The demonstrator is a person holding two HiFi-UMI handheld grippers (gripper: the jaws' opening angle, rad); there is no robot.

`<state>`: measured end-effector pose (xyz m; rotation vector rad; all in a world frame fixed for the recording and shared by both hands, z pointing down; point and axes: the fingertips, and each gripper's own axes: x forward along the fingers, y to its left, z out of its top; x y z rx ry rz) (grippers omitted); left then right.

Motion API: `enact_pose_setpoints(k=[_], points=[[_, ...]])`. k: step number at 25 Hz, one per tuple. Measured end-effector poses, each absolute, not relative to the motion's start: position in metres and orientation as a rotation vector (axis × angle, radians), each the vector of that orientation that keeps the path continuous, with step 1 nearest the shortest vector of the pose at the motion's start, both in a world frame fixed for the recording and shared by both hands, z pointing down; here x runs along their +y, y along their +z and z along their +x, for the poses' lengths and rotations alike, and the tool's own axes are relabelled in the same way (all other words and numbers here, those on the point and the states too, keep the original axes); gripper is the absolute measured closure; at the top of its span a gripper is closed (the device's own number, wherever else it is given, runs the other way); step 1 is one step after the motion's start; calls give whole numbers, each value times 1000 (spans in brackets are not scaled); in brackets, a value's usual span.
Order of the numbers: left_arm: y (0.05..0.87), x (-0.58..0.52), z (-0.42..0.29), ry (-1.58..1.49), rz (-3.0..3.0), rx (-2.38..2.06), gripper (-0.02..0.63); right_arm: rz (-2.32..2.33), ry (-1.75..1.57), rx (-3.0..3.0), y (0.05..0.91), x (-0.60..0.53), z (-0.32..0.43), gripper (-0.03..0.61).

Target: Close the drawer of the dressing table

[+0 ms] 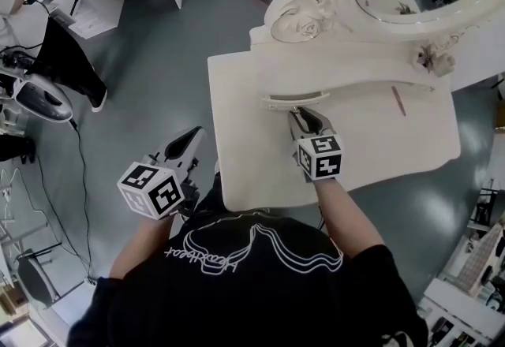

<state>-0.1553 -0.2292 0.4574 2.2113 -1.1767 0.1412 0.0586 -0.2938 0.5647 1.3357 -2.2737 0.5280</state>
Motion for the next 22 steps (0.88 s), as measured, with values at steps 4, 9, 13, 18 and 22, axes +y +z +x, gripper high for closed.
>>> enact_pose_setpoints(k=[4,9,13,18,22], points=[[460,-229,-156,149,2210,-1176,611,1345,524,-2271,566,-301,59,476],[462,-229,-160,149,2201,-1179,611,1364,526,-2267,567,-308,60,476],[463,-230,-166,147,2195,-1186,611,1373,524,-2264,566,-316,59,476],[463,-231,-170,146,2190,-1195,611,1387,526,-2262,566,-323,58,476],[463,-231,-172,149,2189,-1195,611,1392,525,-2261,566,-328,58,476]])
